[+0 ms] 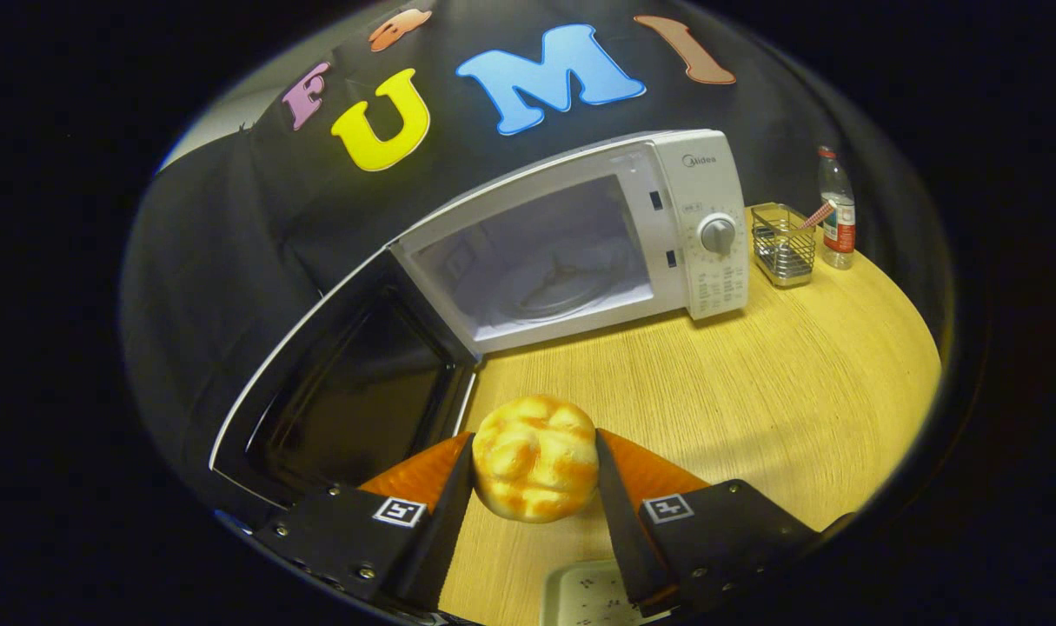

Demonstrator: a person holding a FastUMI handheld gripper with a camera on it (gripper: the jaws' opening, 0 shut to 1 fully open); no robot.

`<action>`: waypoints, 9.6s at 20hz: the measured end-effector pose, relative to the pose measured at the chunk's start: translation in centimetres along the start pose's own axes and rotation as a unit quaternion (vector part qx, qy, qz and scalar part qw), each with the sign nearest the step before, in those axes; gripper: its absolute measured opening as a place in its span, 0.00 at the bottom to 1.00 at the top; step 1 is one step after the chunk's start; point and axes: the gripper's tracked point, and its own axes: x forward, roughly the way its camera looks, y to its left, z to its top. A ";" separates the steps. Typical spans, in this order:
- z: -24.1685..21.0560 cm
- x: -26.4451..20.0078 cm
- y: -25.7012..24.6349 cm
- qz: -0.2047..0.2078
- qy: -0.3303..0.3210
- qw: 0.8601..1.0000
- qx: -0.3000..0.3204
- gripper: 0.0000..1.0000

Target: Open the microwave, put the food inside, and close the microwave door.

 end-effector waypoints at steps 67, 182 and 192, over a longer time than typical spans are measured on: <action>3.8 -9.6 15.0 0.038 -0.250 0.950 -0.182 0.97; 12.3 -6.7 0.8 -0.122 -0.231 0.949 -0.177 0.01; 8.2 -15.0 3.5 -0.123 -0.260 0.943 -0.166 0.32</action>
